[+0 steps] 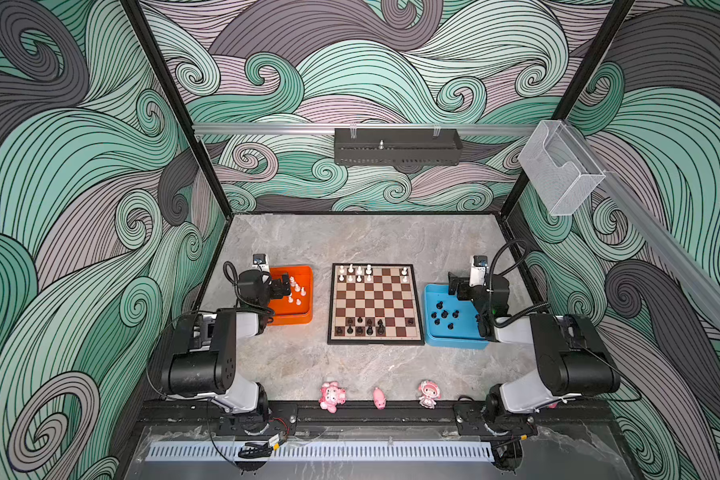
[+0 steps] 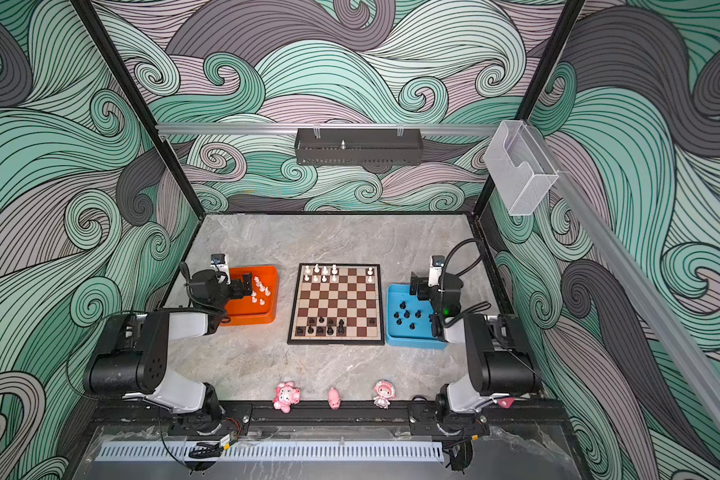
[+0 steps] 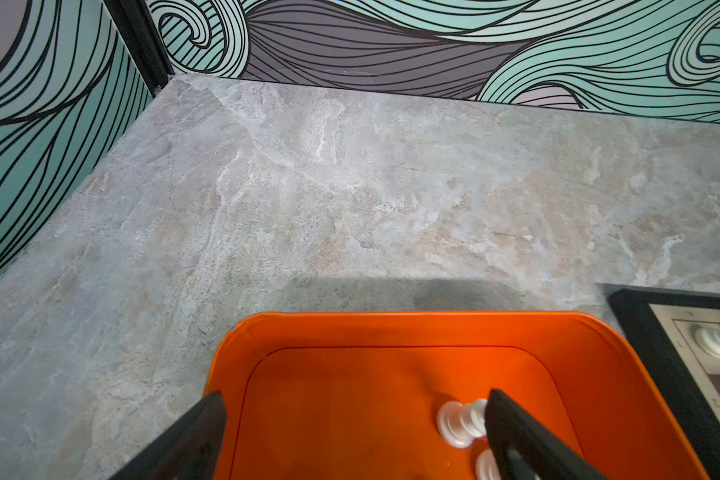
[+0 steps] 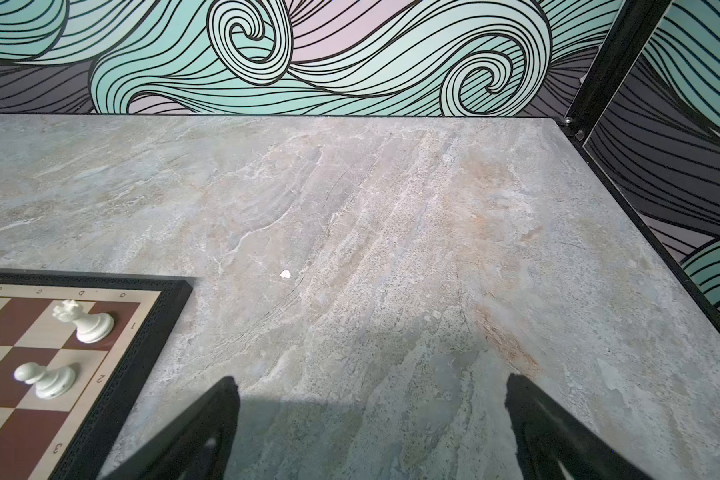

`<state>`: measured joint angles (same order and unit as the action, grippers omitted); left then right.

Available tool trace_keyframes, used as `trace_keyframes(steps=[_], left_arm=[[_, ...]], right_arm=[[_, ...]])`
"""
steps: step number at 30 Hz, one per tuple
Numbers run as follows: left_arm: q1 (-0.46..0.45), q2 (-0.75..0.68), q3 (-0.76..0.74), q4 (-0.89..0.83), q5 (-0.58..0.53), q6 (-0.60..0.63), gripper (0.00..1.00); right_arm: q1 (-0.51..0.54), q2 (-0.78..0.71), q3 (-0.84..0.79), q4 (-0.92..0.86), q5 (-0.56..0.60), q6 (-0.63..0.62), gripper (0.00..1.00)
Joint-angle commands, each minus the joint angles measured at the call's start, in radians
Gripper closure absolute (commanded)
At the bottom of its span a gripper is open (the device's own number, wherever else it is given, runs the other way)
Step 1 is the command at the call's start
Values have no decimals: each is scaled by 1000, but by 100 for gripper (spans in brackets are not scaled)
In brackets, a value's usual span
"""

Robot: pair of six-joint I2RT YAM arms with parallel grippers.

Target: Set up the chess pieces on the board

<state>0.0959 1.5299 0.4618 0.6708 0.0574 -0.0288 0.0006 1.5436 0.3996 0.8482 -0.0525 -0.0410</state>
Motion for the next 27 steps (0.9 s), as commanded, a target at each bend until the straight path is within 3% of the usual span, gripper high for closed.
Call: trace_keyframes(steps=[1,27], left_arm=[[0,11,9,17,10,9,1],[1,4,17,-10,4,0,1]], right_arm=[[1,1,12,-2,9,12,1],[-1,2,12,-2,8,12,0]])
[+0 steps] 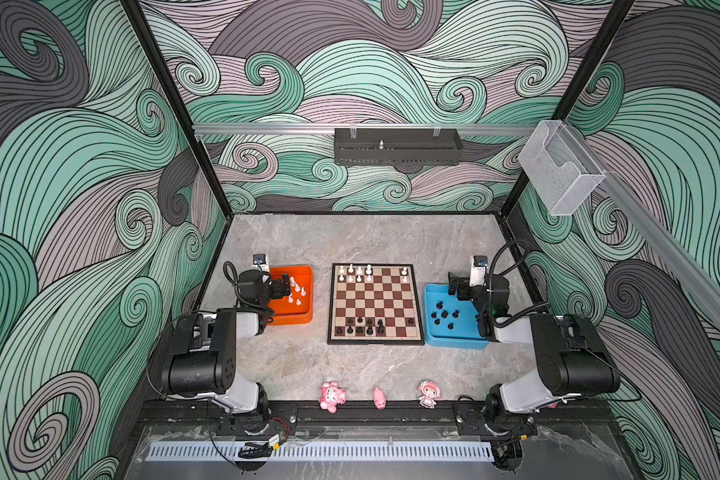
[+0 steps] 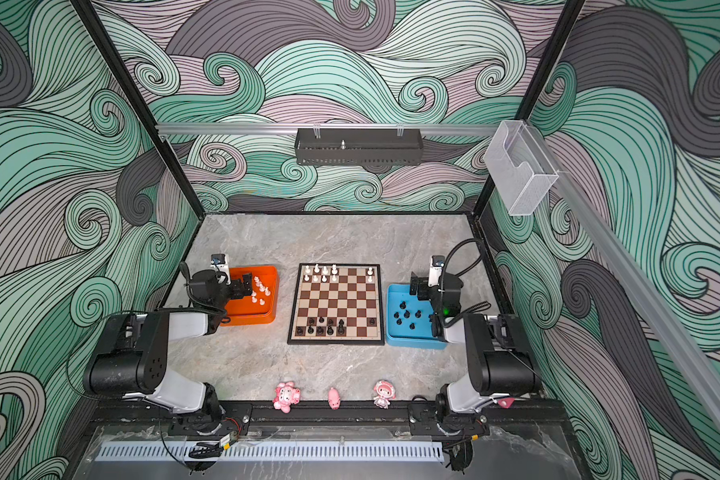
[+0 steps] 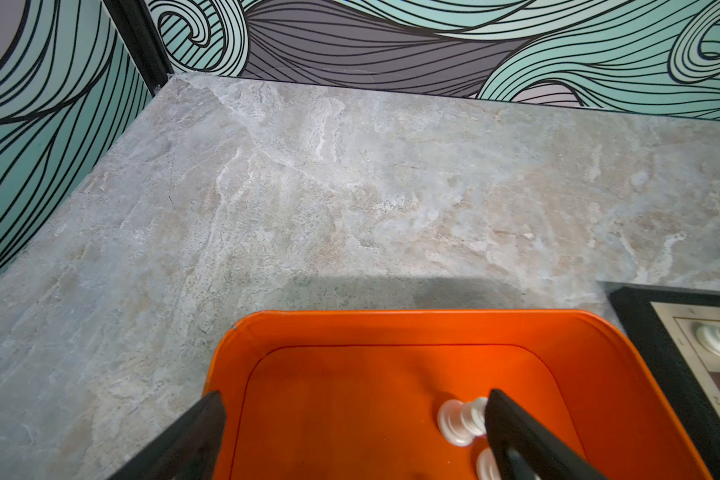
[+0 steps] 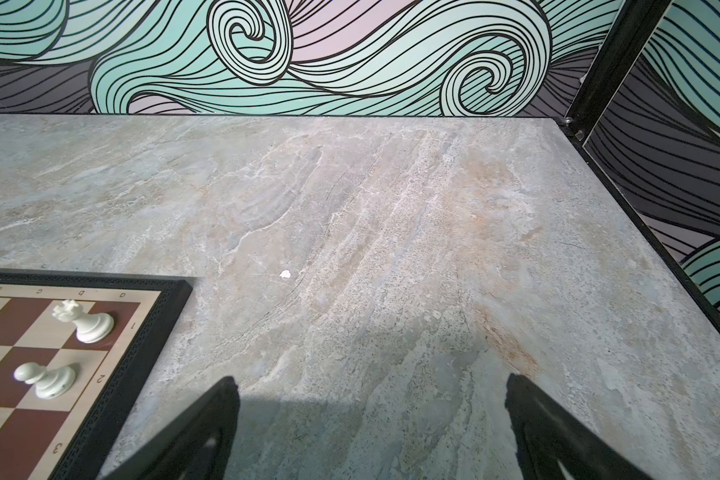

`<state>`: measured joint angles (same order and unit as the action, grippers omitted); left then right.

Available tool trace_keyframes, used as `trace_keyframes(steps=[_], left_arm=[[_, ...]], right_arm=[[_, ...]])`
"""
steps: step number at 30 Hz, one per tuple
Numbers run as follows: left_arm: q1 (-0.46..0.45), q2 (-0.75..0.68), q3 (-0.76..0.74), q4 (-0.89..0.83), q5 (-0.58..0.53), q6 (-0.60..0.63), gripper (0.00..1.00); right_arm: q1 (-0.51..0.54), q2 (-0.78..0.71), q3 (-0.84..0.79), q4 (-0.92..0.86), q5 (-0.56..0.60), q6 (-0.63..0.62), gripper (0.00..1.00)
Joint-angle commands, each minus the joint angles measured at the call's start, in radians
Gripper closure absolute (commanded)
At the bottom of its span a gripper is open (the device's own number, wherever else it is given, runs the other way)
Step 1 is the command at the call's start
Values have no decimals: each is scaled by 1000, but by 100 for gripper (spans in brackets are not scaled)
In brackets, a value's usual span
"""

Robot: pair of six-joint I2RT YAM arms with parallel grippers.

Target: Set up the chess pieces on the board

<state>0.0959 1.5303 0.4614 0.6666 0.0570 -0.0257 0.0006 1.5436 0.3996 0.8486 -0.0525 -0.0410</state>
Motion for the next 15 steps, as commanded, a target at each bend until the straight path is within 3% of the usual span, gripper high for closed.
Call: trace_keyframes(steps=[1,7,11,15], left_arm=[[1,4,16,-7,4,-3,1],[-4,-1,16,-6,-4,-2,1],[-47,-6,10,-2,-107,6,1],[-48,-1,16,-12,-129,-6,1]], right_arm=[[0,1,12,-3,8,12,0],[1,0,11,-3,8,12,0],[0,0,10,-3,9,12,1],[0,2,11,-3,6,13,1]])
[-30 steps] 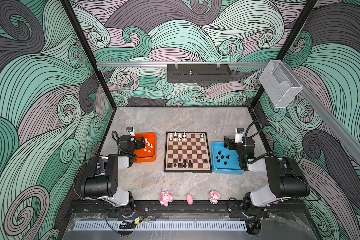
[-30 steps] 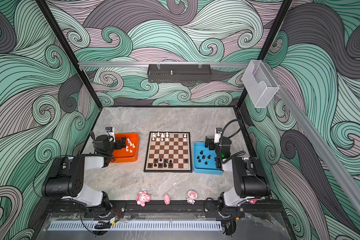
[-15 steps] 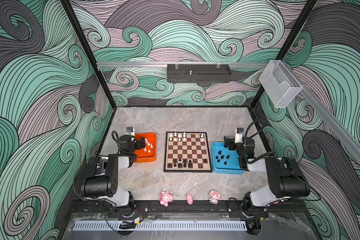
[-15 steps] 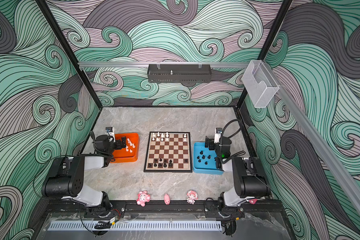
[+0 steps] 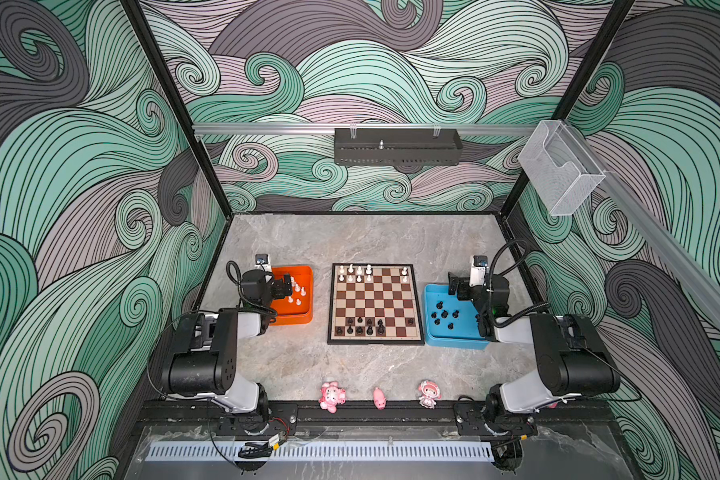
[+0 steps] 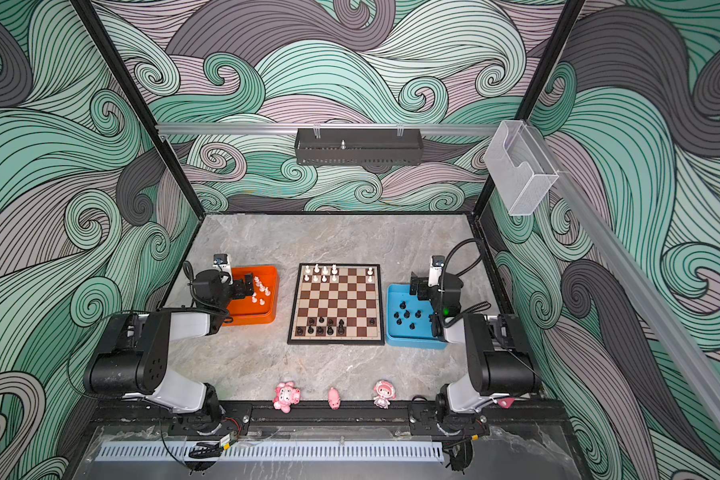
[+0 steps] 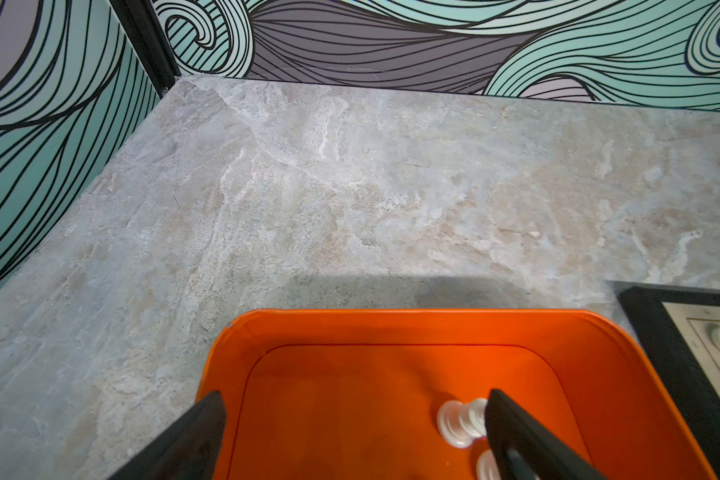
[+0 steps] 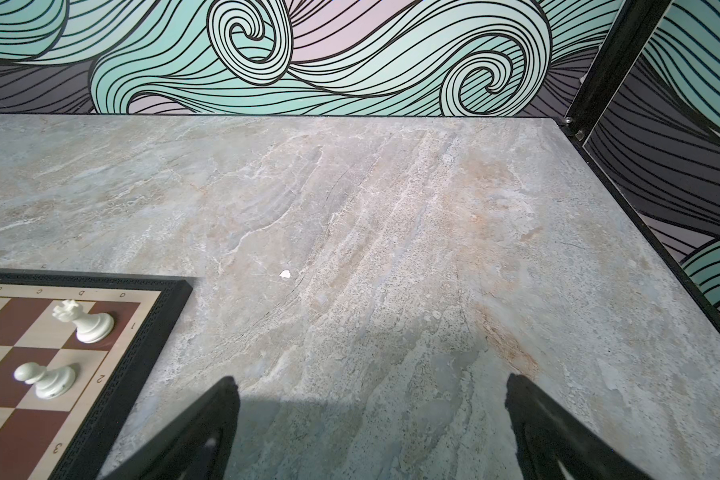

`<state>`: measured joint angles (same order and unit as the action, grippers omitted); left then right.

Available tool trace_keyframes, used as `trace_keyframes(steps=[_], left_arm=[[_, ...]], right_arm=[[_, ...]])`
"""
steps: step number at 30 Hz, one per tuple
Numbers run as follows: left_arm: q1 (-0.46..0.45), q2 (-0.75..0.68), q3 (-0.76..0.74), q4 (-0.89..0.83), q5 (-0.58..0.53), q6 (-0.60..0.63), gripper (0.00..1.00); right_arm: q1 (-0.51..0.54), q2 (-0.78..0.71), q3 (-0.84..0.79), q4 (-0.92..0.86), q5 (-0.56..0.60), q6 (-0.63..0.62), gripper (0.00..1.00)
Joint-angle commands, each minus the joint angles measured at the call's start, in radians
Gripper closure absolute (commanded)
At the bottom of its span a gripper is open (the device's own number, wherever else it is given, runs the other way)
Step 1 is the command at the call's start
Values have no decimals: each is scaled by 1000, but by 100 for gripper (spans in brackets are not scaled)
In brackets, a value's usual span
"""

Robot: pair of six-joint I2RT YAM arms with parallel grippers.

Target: Set up the chess pieces on the board

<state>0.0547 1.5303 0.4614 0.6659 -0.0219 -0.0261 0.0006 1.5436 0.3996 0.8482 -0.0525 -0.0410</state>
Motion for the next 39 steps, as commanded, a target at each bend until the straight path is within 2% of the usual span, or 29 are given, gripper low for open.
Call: trace_keyframes(steps=[1,4,6,7,9,11,14,16,19,21,23,26,30,34,35,37,39], left_arm=[[-2,0,19,-12,-53,-12,2],[4,-5,16,-13,-38,-17,1],[-4,-18,32,-39,-113,-30,1],[-4,-46,45,-93,-163,-61,1],[-8,-100,56,-156,-179,-62,1],[-12,-172,92,-246,-194,-59,1],[-12,-249,182,-397,-199,-72,1],[-12,-296,281,-537,-179,-74,1],[-12,-335,417,-731,-136,-71,1],[-12,-344,495,-817,-126,-78,1],[-10,-349,552,-887,-43,-61,1],[-11,-345,608,-958,119,-19,1],[-35,-293,667,-962,375,39,1],[-145,-128,850,-1078,433,93,1],[-163,-69,903,-1120,439,90,1],[-184,47,1013,-1192,539,52,1],[-207,117,1067,-1225,554,33,1]], right_arm=[[0,1,9,-1,6,13,1],[-2,-5,4,12,9,19,1],[-6,-47,14,-37,4,25,1],[-9,-85,35,-117,-7,25,1],[-11,-154,73,-245,-28,24,1],[-11,-218,86,-301,-37,34,1],[-12,-308,120,-368,-33,116,1],[-11,-368,211,-528,-87,172,1],[-4,-404,365,-788,-91,252,1],[0,-419,431,-877,-124,263,1],[12,-443,460,-932,-137,271,1],[44,-471,486,-1030,-75,319,1],[65,-455,561,-1293,-65,322,0],[82,-421,604,-1518,-23,288,1],[86,-418,600,-1546,-20,276,1],[97,-411,579,-1594,10,262,1],[101,-391,560,-1625,31,257,1]])
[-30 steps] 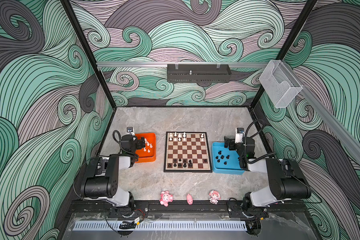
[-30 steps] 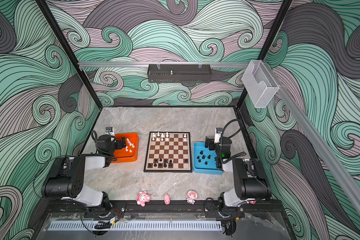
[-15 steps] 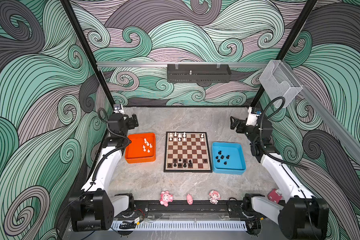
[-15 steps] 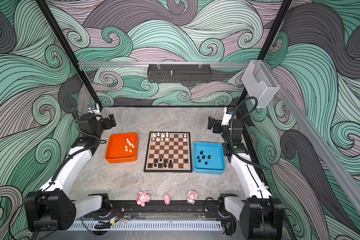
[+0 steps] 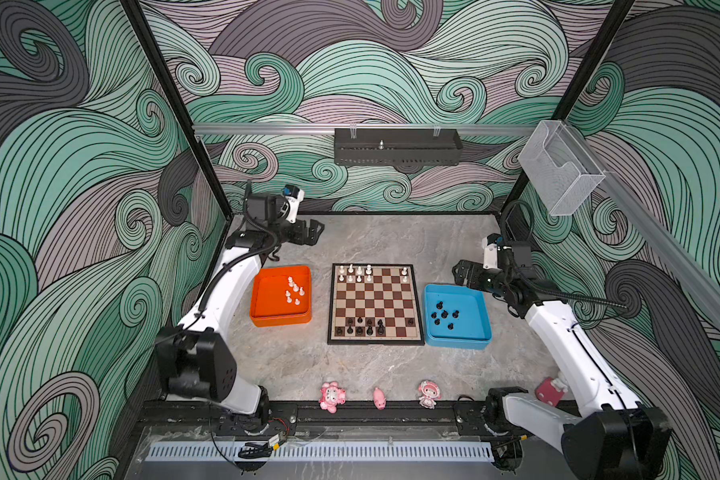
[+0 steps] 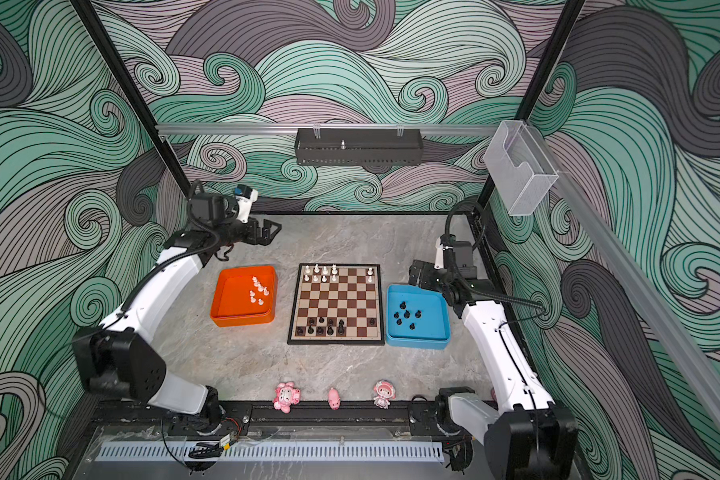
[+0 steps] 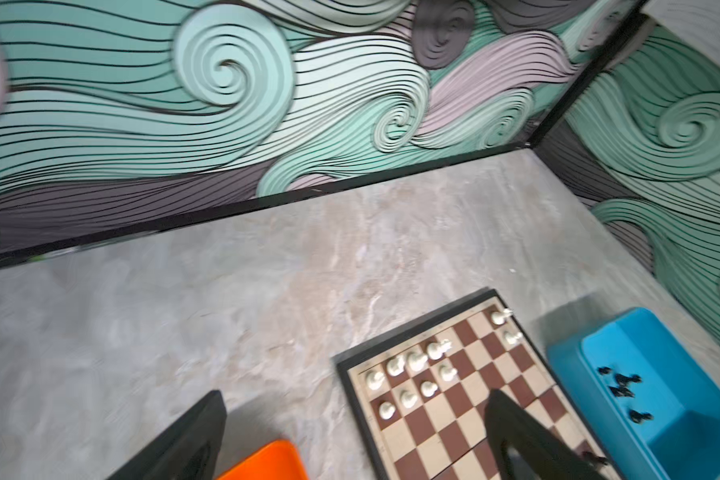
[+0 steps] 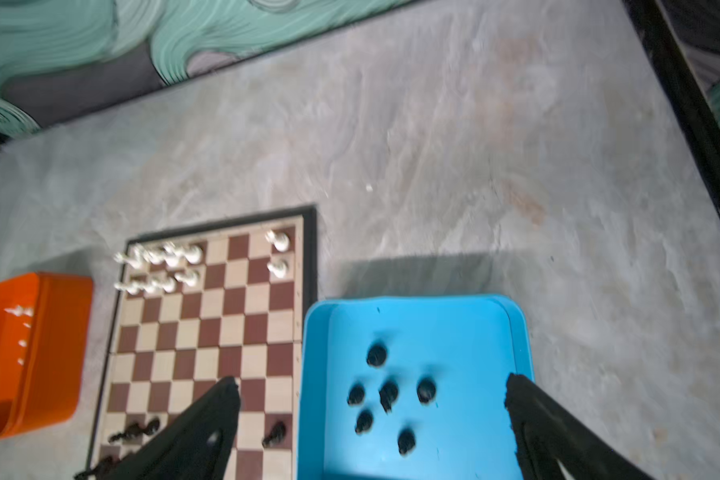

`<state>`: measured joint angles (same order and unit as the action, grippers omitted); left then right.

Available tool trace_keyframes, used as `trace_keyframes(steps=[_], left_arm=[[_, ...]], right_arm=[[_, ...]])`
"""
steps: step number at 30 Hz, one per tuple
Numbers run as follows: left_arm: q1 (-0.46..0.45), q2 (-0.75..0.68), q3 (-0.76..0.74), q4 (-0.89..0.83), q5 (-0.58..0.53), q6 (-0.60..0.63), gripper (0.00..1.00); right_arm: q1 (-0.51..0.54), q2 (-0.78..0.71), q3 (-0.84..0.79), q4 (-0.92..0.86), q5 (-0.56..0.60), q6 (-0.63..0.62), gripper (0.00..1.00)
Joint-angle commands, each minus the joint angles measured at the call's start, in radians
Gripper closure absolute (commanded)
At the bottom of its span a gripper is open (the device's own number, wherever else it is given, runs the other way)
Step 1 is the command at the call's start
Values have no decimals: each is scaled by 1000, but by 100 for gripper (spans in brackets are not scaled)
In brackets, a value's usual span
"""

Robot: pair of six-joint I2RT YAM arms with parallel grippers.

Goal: Set up the chess pieces on the board
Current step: 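Move the right gripper over the blue bin while the left arm lifts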

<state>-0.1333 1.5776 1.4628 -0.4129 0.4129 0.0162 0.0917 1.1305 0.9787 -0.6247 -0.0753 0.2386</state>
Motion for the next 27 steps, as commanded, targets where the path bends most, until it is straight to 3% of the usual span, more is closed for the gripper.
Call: trace_keyframes(steps=[1,9,23,27], left_arm=[[-34,86,76,-153,108,-2,1],[-60,130,65,-209,47,-34,1],[-95,123,82,-267,-61,10,1],[-98,122,77,-264,-69,7,1]], right_arm=[[9,35,-28,-165,58,-24,1],[6,168,-55,-159,28,-11,7],[-1,347,-2,-129,19,-56,41],[-4,376,5,-122,31,-67,44]])
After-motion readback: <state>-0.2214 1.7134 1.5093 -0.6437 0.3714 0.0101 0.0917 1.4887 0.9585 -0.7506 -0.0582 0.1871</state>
